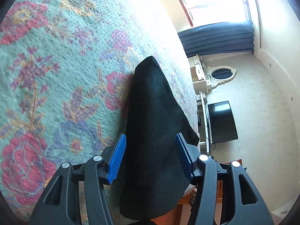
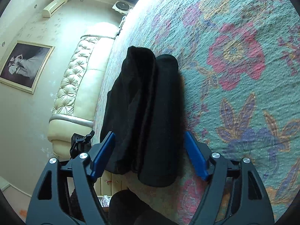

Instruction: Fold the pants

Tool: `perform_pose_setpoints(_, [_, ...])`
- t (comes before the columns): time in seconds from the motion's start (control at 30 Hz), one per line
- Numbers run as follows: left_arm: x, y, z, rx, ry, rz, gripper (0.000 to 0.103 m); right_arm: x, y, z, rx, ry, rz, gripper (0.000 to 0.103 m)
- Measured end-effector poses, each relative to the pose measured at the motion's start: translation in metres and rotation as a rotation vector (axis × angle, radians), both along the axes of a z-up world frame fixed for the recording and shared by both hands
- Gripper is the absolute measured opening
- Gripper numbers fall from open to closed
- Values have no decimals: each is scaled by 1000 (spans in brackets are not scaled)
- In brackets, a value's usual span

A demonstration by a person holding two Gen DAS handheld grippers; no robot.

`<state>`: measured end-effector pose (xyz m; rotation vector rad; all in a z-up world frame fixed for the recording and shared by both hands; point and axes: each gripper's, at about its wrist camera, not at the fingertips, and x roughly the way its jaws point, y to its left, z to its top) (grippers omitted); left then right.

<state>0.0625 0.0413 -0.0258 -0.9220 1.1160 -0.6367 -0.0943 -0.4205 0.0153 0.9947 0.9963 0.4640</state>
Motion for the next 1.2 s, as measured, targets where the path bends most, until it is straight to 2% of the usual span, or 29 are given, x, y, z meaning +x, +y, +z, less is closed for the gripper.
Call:
perform_pose_setpoints(0.13, [18, -19, -9, -7, 12, -57, 66, 25, 1, -2, -9, -13, 0, 79])
perform_pose_setpoints(0.27, [22, -36, -13, 44, -10, -87, 67, 46, 8, -9, 13, -29, 4, 79])
perform_pose_setpoints(0.3, [21, -37, -12, 58, -28, -101, 65, 49, 12, -9, -1, -36, 14, 79])
perform_pose_setpoints(0.33, [19, -42, -11, 102, -53, -117, 51, 51, 17, -7, -32, -41, 27, 76])
perform_pose_setpoints(0.37, [18, -44, -11, 170, -66, -135, 42, 52, 22, -7, -75, -43, 39, 58])
perform_pose_setpoints(0.4, [17, -46, -14, 203, -72, -150, 38, 52, 26, -9, -122, -30, 53, 46])
perform_pose_setpoints(0.47, [15, -43, -15, 197, -77, -148, 34, 52, 23, -15, -91, -18, 45, 40])
perform_pose_setpoints(0.53, [13, -42, -15, 208, -88, -157, 34, 50, 20, -17, -70, -19, 42, 40])
perform_pose_setpoints(0.63, [11, -42, -7, 218, -136, -174, 37, 50, 20, -17, -63, -31, 40, 46])
perform_pose_setpoints(0.7, [9, -34, -1, 213, -153, -164, 38, 49, 15, -15, -38, -32, 40, 56])
perform_pose_setpoints(0.8, [12, -17, 5, 169, -177, -114, 52, 47, 5, -9, -25, -61, 13, 72])
perform_pose_setpoints(0.9, [23, -4, 1, 106, -155, -66, 55, 53, -3, -3, -73, -90, -32, 82])
perform_pose_setpoints(0.93, [29, -3, -4, 106, -132, -58, 59, 58, -5, -4, -76, -96, -41, 82])
perform_pose_setpoints(1.0, [42, -6, -13, 116, -98, -55, 59, 70, -6, -8, -71, -89, -40, 83])
perform_pose_setpoints(1.2, [81, -41, -17, 71, -76, -84, 59, 102, 3, -9, -91, -72, 17, 85])
